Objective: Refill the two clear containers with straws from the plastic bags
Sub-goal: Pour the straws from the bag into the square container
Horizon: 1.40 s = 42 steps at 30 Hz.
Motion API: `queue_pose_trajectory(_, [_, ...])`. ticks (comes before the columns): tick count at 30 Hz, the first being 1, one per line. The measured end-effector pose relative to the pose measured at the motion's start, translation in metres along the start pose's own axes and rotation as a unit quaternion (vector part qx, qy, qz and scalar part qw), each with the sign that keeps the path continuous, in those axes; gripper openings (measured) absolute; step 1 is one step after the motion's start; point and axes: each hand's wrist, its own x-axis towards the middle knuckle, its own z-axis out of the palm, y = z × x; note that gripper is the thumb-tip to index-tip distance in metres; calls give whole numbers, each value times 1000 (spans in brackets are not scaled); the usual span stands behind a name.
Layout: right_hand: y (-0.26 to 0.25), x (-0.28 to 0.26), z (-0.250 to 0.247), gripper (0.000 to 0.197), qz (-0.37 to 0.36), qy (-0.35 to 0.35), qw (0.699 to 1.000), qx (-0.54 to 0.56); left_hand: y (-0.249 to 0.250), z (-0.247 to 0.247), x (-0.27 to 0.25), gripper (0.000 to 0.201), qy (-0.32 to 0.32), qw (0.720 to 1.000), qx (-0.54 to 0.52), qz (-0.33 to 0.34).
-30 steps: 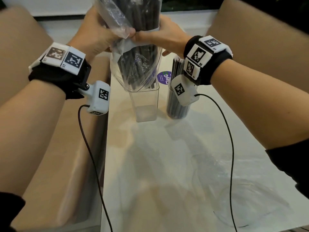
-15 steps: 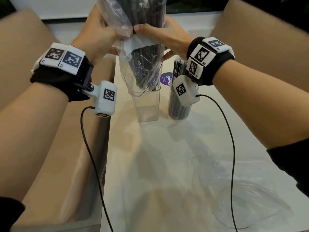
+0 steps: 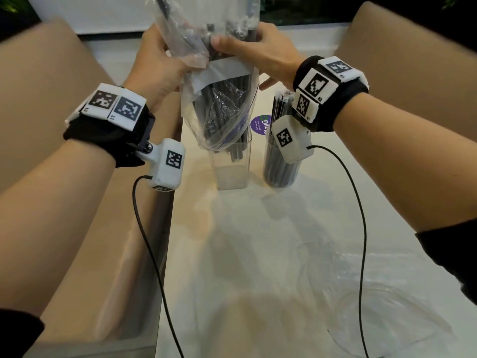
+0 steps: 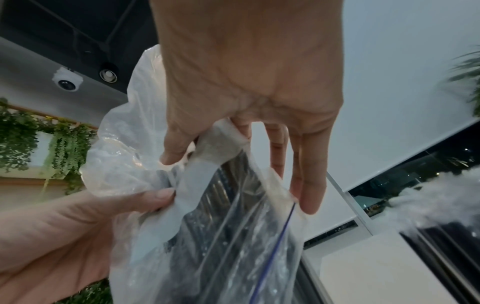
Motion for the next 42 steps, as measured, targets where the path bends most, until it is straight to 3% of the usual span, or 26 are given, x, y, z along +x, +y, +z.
queue_pose_trajectory(6, [2,2,-9,57,-4,15,1000,-6,-4,-13,5,59,1,994,111,18])
queue_pose_trajectory(10, [2,4,-13,40,-19,32,999,8,-3,-13,6,60,-4,996,90,21])
queue_pose_trajectory(15, [-5,6,-14,54,-31,86,996,4,-2,-18,9,55,9,996,90,-12])
queue_pose_trajectory(19, [-8,3,-16,54,-50,116,992,-22,3,-19,8,41,32,994,100,4])
queue_pose_trajectory(28, [-8,-3,-22,47,-25,96,995,-26,-2,-26,-6,59,35,998,43,-16])
queue_pose_trajectory(31, [-8,-4,-19,43,-9,72,997,-37,-2,-23,-11,46,15,998,45,-47])
queue_pose_trajectory(34, [-7,-6,-18,43,-6,60,995,-74,-3,-21,-13,13,-9,997,41,-67])
queue_pose_trajectory(42, [-14,-8,-28,37,-34,81,986,-141,7,-38,-15,20,33,997,30,-57])
